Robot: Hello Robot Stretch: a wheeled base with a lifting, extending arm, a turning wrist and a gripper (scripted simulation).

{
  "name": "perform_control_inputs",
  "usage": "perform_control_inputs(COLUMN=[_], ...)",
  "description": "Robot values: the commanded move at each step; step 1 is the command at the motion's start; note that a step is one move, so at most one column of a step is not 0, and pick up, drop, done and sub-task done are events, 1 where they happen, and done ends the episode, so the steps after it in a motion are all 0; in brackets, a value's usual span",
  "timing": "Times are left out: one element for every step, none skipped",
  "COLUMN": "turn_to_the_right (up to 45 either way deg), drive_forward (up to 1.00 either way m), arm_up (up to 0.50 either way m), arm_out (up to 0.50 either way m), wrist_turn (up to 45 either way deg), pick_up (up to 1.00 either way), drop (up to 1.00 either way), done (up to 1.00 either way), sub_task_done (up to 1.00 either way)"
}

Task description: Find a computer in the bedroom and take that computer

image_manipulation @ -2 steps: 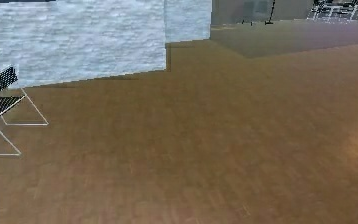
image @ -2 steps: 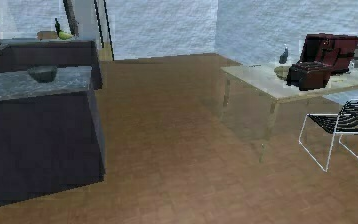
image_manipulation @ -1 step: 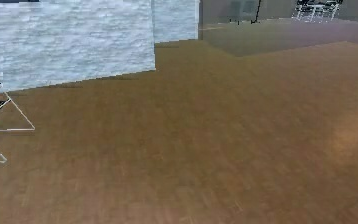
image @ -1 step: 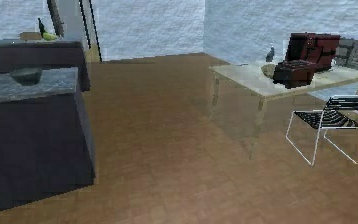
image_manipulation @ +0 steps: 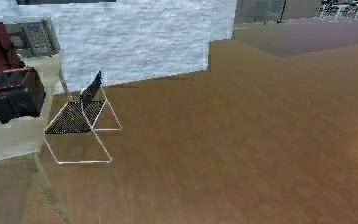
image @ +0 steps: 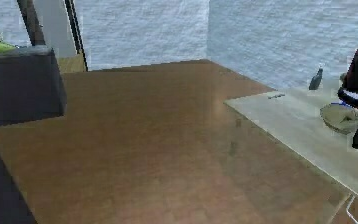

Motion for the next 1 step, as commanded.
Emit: perform_control_inputs(turn_to_the_right=[0.0], drive_forward=[0.35], arm_up=[0.00], arm_out=[0.00], wrist_turn=[0.0], pick_up=[0.00], drop=[0.00], done=[0.00], sub_task_done=[0.00])
